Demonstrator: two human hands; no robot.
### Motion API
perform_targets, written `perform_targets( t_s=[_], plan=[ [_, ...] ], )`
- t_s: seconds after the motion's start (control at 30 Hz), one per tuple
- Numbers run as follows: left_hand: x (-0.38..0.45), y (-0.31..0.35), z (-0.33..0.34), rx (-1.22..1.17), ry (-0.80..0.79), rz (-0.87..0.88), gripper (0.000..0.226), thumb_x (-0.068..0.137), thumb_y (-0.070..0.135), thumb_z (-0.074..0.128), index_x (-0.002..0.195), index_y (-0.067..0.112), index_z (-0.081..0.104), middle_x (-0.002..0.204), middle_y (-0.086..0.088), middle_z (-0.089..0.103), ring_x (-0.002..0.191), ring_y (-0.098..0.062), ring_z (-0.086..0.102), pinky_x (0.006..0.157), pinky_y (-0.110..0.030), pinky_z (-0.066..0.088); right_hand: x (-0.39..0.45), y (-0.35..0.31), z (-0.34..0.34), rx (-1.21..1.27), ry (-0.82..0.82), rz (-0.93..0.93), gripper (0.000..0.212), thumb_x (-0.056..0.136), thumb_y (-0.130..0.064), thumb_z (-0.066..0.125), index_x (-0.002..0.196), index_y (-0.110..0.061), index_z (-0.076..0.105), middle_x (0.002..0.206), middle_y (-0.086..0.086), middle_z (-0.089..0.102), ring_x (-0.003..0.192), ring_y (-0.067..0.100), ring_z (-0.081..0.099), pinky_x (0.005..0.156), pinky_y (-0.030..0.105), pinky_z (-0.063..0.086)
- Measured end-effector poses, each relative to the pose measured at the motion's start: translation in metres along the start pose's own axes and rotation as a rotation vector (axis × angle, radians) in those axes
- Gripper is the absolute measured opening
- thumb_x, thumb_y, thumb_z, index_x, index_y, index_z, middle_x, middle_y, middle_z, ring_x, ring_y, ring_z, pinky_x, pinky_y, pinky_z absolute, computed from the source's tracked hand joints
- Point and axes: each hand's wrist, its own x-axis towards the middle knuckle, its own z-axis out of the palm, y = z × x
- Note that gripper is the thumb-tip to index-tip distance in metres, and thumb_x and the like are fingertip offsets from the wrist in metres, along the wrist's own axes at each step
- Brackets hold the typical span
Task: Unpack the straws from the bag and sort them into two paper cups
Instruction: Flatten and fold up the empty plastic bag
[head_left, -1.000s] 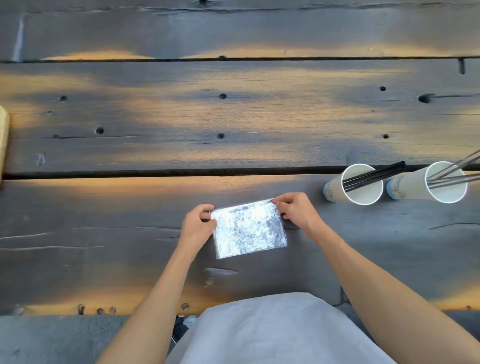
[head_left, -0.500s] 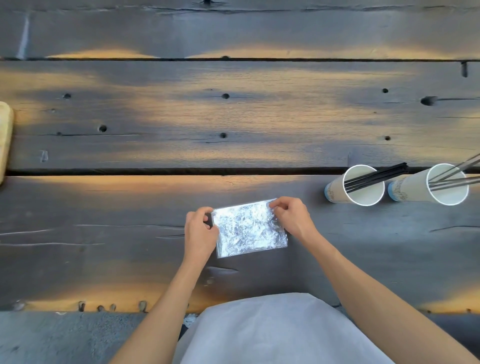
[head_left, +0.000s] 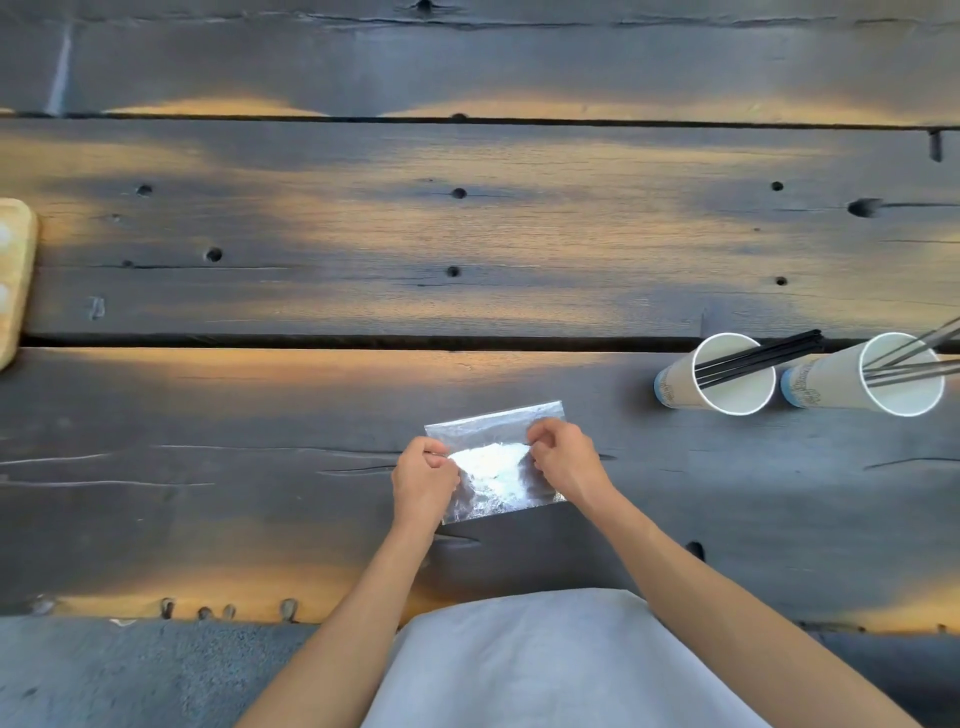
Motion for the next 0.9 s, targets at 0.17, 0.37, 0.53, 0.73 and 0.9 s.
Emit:
perform_targets(
  t_s=[0.17, 0.37, 0.53, 0.73, 0.9],
  plan=[
    [-0.003, 0.004, 0.004, -0.035, 0.125, -0.086, 0.022, 0.084, -0.004, 0.057, 0.090, 0.015, 0.047, 0.090, -0.007, 0.055, 0.060, -0.017, 0.065, 0.035, -0.019, 0.044, -0.004, 0.009, -0.008, -0.169, 0.149, -0.026, 0.028, 0.096, -0.002, 0.039, 0.115, -0.010, 0.059, 0.113, 0.010, 0.060, 0.085, 0.023, 0.059, 0.065, 0.032, 0.048],
    [0.000, -0.002, -0.002, 0.119, 0.172, -0.118, 0.031, 0.080, 0.020, 0.075, 0.095, 0.023, 0.047, 0.081, 0.006, 0.052, 0.071, -0.016, 0.053, 0.062, -0.034, 0.043, -0.013, 0.006, -0.001, -0.282, 0.254, 0.017, 0.018, 0.093, -0.001, 0.049, 0.110, -0.008, 0.048, 0.120, 0.015, 0.048, 0.094, 0.032, 0.051, 0.075, 0.038, 0.038],
    [0.005, 0.000, -0.001, 0.215, 0.130, -0.151, 0.020, 0.076, 0.026, 0.075, 0.075, 0.013, 0.060, 0.085, -0.009, 0.070, 0.076, -0.031, 0.065, 0.055, -0.029, 0.041, -0.017, 0.001, 0.003, -0.415, 0.287, 0.068, 0.017, 0.092, -0.004, 0.053, 0.108, -0.005, 0.046, 0.115, 0.021, 0.058, 0.103, 0.041, 0.057, 0.075, 0.043, 0.040],
    [0.005, 0.003, 0.001, 0.159, 0.101, -0.170, 0.014, 0.075, 0.021, 0.074, 0.072, 0.010, 0.066, 0.081, -0.014, 0.070, 0.081, -0.036, 0.067, 0.056, -0.029, 0.040, -0.007, 0.003, 0.000, -0.234, 0.278, 0.115, 0.008, 0.089, -0.001, 0.051, 0.095, -0.005, 0.052, 0.095, 0.014, 0.060, 0.083, 0.033, 0.058, 0.060, 0.036, 0.040],
    [0.006, -0.002, -0.007, -0.041, 0.046, -0.152, 0.015, 0.079, 0.010, 0.073, 0.069, 0.015, 0.064, 0.082, -0.006, 0.067, 0.087, -0.030, 0.063, 0.072, -0.035, 0.050, 0.001, 0.008, -0.015, 0.029, 0.192, 0.136, 0.011, 0.074, 0.004, 0.057, 0.069, -0.003, 0.062, 0.066, 0.009, 0.059, 0.062, 0.025, 0.053, 0.054, 0.029, 0.039]
  ],
)
